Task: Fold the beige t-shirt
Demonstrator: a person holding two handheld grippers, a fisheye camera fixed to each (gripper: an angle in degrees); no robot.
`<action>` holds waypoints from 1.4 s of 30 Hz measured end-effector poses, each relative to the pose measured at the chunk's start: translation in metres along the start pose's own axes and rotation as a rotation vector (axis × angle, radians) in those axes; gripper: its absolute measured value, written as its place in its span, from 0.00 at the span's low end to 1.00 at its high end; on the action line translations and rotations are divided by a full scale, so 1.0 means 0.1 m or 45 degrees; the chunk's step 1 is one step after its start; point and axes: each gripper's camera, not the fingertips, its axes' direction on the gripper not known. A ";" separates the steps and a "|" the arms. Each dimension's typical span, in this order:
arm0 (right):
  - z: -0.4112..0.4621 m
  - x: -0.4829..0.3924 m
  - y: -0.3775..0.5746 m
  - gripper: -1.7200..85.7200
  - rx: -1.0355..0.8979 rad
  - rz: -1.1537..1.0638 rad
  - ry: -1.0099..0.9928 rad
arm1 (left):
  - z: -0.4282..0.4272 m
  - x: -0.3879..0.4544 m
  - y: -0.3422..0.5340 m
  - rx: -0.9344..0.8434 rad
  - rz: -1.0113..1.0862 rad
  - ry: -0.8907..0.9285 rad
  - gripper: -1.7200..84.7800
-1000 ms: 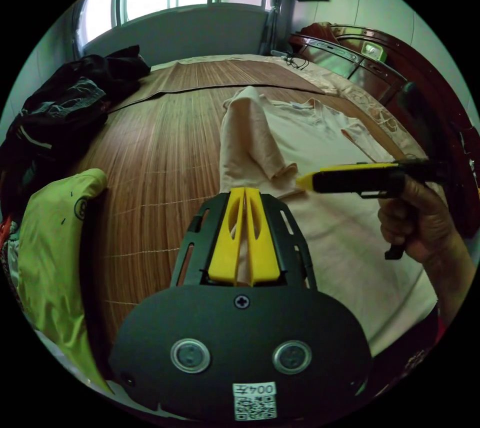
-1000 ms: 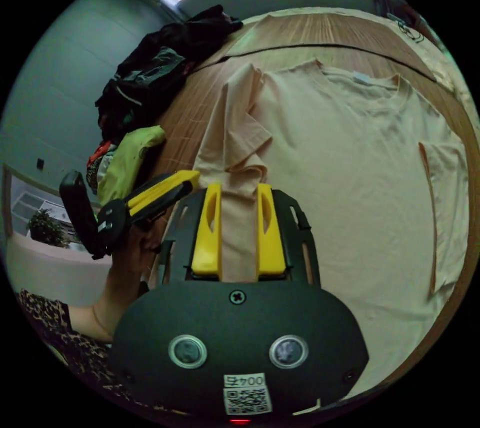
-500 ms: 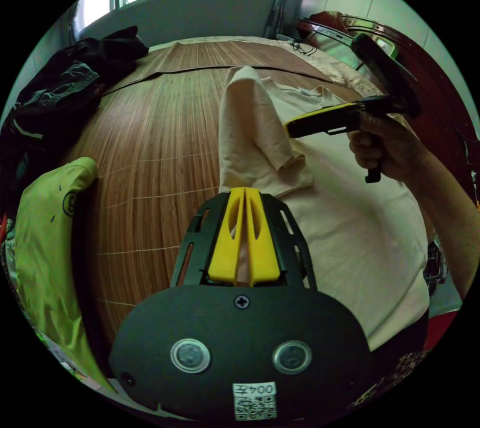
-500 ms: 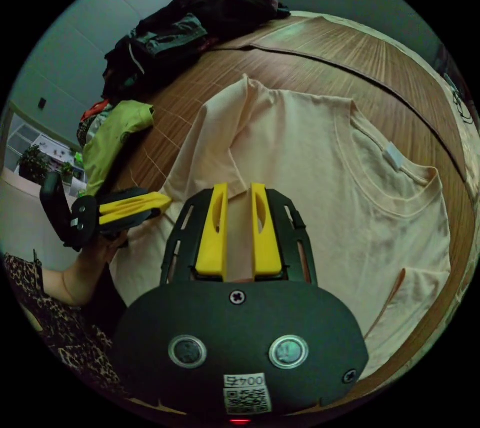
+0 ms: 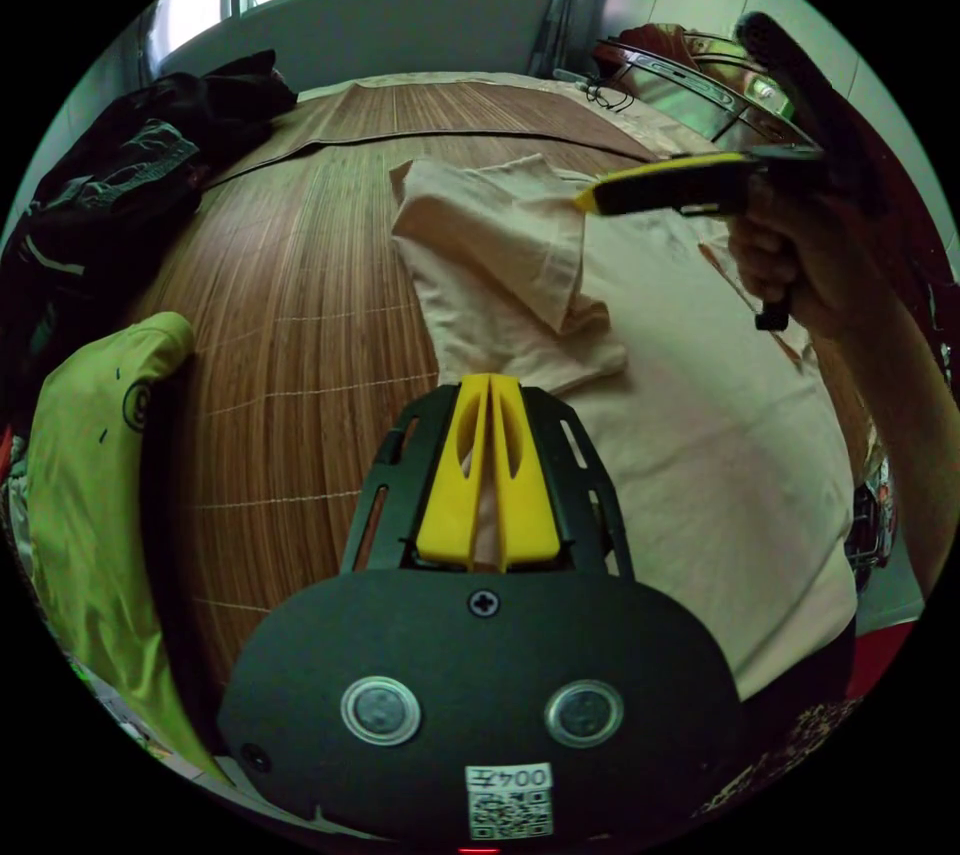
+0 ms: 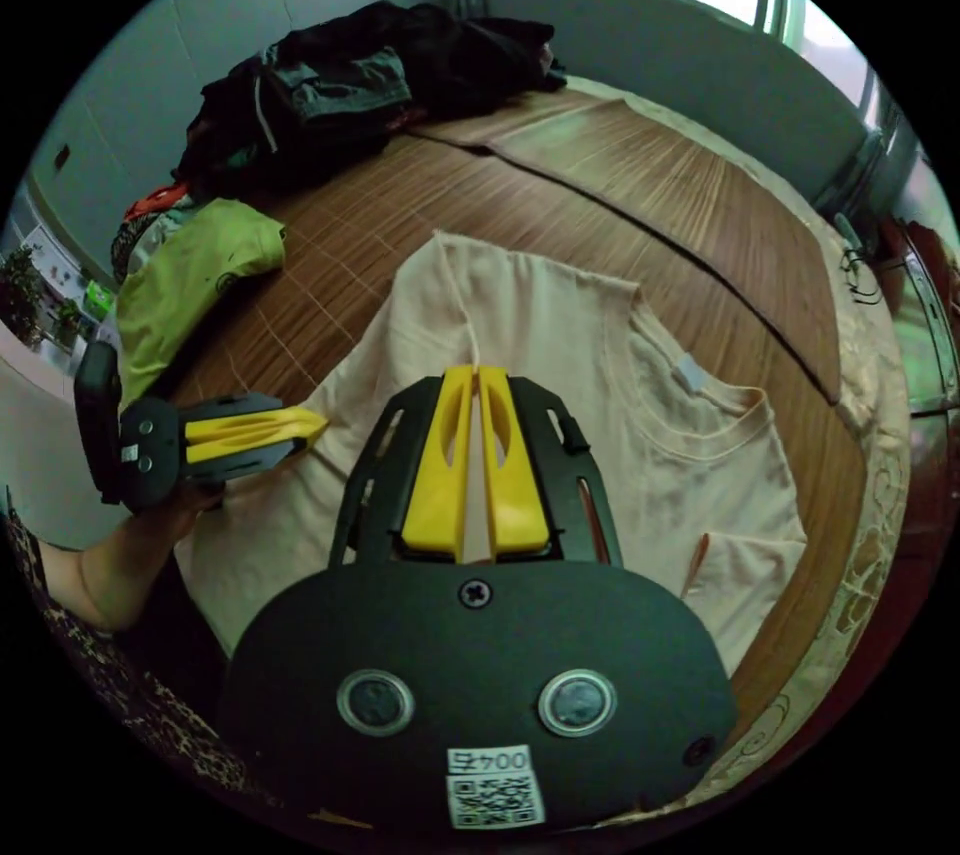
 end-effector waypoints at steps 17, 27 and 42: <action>0.31 0.44 -0.28 0.07 -0.077 0.359 0.151 | 0.12 -0.04 0.04 -0.003 -0.009 0.021 0.03; 0.33 -0.27 -0.77 0.07 0.083 -0.052 -0.034 | 0.13 -0.02 0.05 -0.002 -0.005 0.008 0.03; 0.98 -0.20 -1.40 0.07 -0.211 -0.057 -0.001 | 0.08 -0.03 0.06 -0.001 0.008 -0.018 0.03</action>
